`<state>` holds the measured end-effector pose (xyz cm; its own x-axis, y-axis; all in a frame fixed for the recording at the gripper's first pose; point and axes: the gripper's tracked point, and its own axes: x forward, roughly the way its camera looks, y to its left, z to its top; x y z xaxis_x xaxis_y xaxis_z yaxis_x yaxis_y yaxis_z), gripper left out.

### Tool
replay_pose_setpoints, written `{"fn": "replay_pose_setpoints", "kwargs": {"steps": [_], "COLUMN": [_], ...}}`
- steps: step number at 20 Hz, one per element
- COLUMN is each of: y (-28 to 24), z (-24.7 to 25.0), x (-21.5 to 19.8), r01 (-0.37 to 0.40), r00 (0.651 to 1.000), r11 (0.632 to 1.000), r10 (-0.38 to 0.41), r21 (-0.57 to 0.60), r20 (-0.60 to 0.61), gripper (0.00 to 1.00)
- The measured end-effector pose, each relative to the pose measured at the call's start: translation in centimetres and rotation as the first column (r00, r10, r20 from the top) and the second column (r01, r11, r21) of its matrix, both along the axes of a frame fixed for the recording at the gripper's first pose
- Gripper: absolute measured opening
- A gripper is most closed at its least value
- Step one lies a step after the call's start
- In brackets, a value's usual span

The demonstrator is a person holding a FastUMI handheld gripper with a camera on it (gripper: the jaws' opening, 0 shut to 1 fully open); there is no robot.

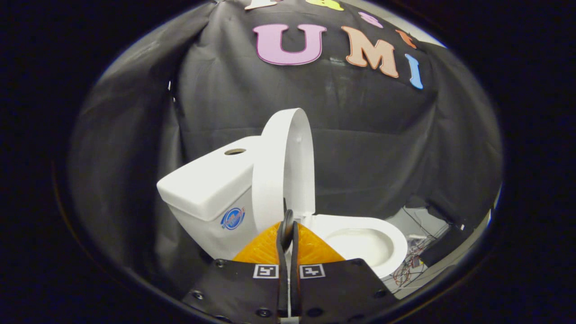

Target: Open the toilet lid.

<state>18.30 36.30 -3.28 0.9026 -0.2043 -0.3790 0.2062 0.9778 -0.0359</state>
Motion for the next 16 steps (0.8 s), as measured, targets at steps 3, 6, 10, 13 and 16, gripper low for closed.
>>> {"fn": "replay_pose_setpoints", "kwargs": {"steps": [3, 6, 10, 13, 16], "y": [1.0, 1.4, 2.2, 2.5, 3.1], "z": [0.1, 0.1, 0.2, 0.4, 0.2], "x": [0.1, 0.4, 0.6, 0.8, 1.0], "r01": [0.002, 0.029, 0.024, 0.014, -0.013], "r00": [1.0, 1.0, 1.0, 1.0, 1.0], "r11": [1.0, 0.999, 0.998, 0.996, 0.993], "r10": [-0.002, -0.029, -0.024, -0.014, 0.016], "r21": [-0.02, -0.041, -0.055, -0.083, -0.12], "r20": [0.003, 0.011, 0.003, 0.008, 0.022], "gripper": [0.06, 0.06, 0.06, 0.12, 0.21]}}
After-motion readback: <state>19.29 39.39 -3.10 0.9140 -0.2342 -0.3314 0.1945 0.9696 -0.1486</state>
